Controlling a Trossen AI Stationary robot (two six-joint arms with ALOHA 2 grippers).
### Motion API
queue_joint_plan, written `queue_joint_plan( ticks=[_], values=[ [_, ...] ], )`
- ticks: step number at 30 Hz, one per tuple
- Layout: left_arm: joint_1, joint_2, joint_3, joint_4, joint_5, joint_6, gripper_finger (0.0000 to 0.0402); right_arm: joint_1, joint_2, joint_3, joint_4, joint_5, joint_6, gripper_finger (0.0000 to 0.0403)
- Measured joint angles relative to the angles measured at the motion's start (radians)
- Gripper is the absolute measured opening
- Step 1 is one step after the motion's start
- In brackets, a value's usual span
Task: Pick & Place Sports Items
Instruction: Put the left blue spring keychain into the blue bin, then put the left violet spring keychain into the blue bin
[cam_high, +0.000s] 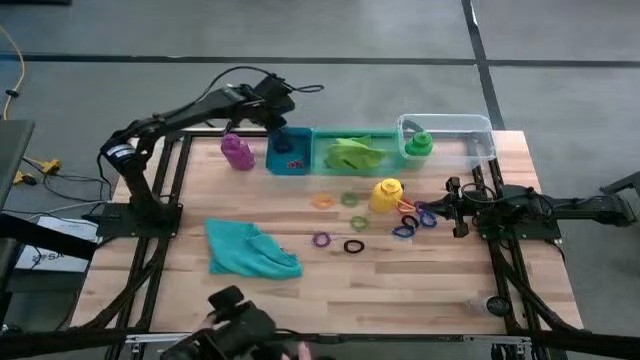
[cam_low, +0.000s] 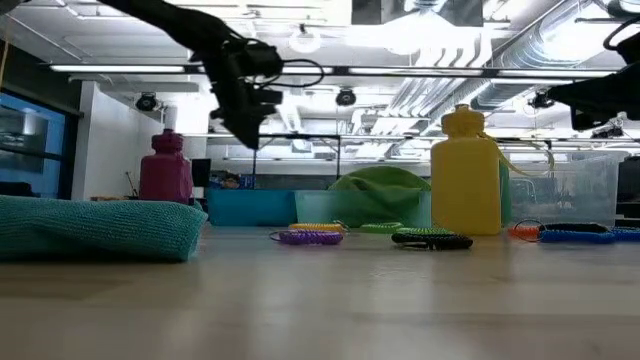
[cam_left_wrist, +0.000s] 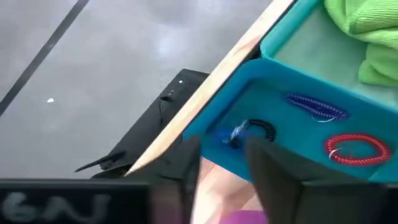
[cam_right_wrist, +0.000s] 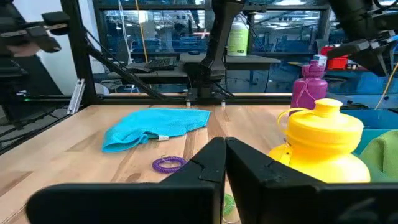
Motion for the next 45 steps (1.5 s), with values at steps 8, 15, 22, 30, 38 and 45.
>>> queue_joint_plan(
  ticks=[8, 15, 22, 30, 38, 45],
  values=[
    [-0.013, 0.000, 0.000, 0.000, 0.031, -0.013, 0.0217, 0.000, 0.000, 0.000, 0.000, 0.000, 0.000, 0.0000],
    [-0.036, -0.035, 0.000, 0.014, 0.254, -0.043, 0.0246, 0.000, 0.000, 0.000, 0.000, 0.000, 0.000, 0.0000],
    [-0.040, -0.086, 0.000, 0.137, 0.574, -0.163, 0.0246, 0.000, 0.000, 0.000, 0.000, 0.000, 0.000, 0.0000],
    [-0.056, -0.112, -0.001, 0.266, 0.744, -0.344, 0.0246, 0.000, 0.000, 0.000, 0.000, 0.000, 0.000, 0.0000],
    [-0.122, -0.117, -0.001, 0.270, 0.747, -0.478, 0.0246, 0.000, 0.000, 0.000, 0.000, 0.000, 0.000, 0.0000],
    [-0.216, -0.117, -0.001, 0.276, 0.725, -0.442, 0.0245, 0.000, 0.000, 0.000, 0.000, 0.000, 0.000, 0.0000]
  ],
)
